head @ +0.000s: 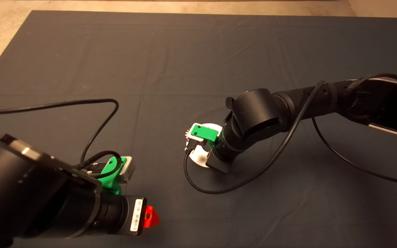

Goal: Install three planetary gears onto the carrier pins

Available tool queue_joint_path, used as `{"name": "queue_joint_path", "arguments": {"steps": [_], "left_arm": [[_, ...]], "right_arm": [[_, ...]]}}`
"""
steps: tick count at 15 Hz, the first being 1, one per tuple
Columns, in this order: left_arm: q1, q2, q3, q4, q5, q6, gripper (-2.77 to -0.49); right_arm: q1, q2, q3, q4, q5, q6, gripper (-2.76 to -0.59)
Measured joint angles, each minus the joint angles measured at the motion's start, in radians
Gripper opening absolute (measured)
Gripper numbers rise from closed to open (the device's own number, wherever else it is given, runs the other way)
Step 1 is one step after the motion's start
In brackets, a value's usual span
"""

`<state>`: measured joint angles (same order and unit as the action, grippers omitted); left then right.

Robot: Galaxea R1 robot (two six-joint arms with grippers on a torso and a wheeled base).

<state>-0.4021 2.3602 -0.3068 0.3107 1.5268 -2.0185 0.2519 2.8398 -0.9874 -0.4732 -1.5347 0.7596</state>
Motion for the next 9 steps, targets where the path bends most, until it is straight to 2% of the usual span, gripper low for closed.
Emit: {"name": "queue_joint_path", "arguments": {"steps": [4,6,9], "left_arm": [[0.0,0.0,0.008,0.0,0.0,0.0,-0.77],[0.0,0.0,0.009,0.0,0.0,0.0,-0.77],[0.0,0.0,0.009,0.0,0.0,0.0,-0.77]], "right_arm": [[0.0,0.0,0.002,-0.009,-0.003,0.001,-2.31],[-0.003,-0.001,0.008,-0.035,-0.001,0.001,-2.31],[-0.003,-0.012,0.022,-0.046,0.0,0.002,-2.31]]}}
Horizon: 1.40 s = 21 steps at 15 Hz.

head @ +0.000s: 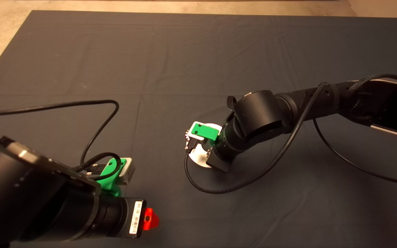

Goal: Install three planetary gears onto the carrier pins

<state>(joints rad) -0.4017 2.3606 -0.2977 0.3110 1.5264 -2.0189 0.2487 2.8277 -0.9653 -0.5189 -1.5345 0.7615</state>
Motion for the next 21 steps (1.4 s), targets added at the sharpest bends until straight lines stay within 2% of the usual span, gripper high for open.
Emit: {"name": "queue_joint_path", "arguments": {"steps": [8,12,16,21], "left_arm": [[0.0,0.002,0.0,0.0,0.0,0.0,-0.77],[0.0,0.002,0.001,0.0,0.0,0.0,-0.77],[0.0,0.002,0.001,0.0,0.0,0.0,-0.77],[0.0,0.002,0.001,0.0,0.0,0.0,-0.77]], "right_arm": [[0.0,-0.002,0.024,-0.016,0.0,0.004,-2.31],[-0.017,-0.013,0.038,-0.017,0.001,0.007,-2.31],[-0.022,-0.022,0.044,-0.021,0.0,0.007,-2.31],[-0.024,-0.027,0.046,-0.051,0.001,0.007,-2.31]]}}
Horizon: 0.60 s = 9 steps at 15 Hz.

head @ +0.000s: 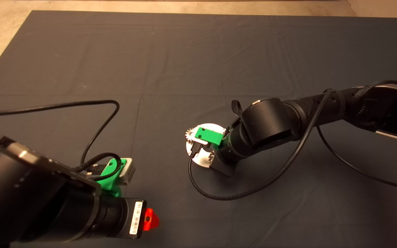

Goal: Install three planetary gears onto the carrier pins

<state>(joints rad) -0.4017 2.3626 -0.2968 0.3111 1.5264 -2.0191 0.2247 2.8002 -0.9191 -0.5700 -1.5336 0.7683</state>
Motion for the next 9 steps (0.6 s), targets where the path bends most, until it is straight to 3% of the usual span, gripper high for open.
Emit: {"name": "queue_joint_path", "arguments": {"steps": [5,9], "left_arm": [[0.0,0.0,0.0,0.0,0.0,0.0,-0.77],[0.0,0.0,0.0,0.0,0.0,0.0,-0.77]], "right_arm": [[0.0,0.001,0.002,-0.029,0.0,0.0,-2.31],[0.0,0.001,0.003,-0.035,0.0,0.0,-2.31]]}}
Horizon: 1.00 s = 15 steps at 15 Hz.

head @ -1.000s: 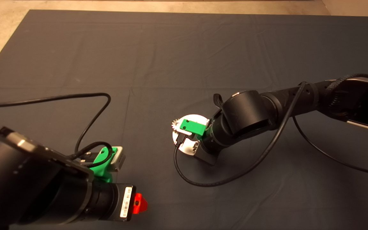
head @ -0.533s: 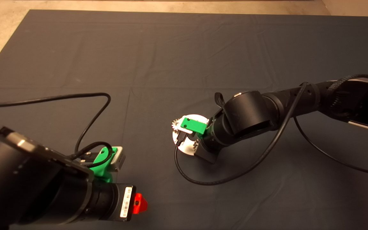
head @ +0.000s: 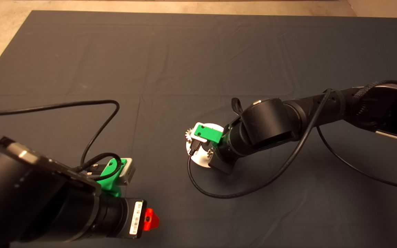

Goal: Install three planetary gears onto the carrier pins

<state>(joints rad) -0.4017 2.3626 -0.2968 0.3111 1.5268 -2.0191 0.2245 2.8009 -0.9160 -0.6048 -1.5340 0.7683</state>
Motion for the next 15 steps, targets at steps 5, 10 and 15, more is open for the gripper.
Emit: {"name": "queue_joint_path", "arguments": {"steps": [5,10,15], "left_arm": [[0.0,0.0,0.0,0.0,0.0,0.0,-0.77],[0.0,0.0,0.0,0.0,0.0,0.0,-0.77],[0.0,0.0,0.0,0.0,0.0,0.0,-0.77]], "right_arm": [[-0.006,0.0,0.008,-0.01,-0.003,0.016,-2.31],[-0.017,-0.001,0.024,-0.015,-0.003,0.033,-2.31],[-0.018,-0.003,0.026,-0.015,0.0,0.044,-2.31]]}}
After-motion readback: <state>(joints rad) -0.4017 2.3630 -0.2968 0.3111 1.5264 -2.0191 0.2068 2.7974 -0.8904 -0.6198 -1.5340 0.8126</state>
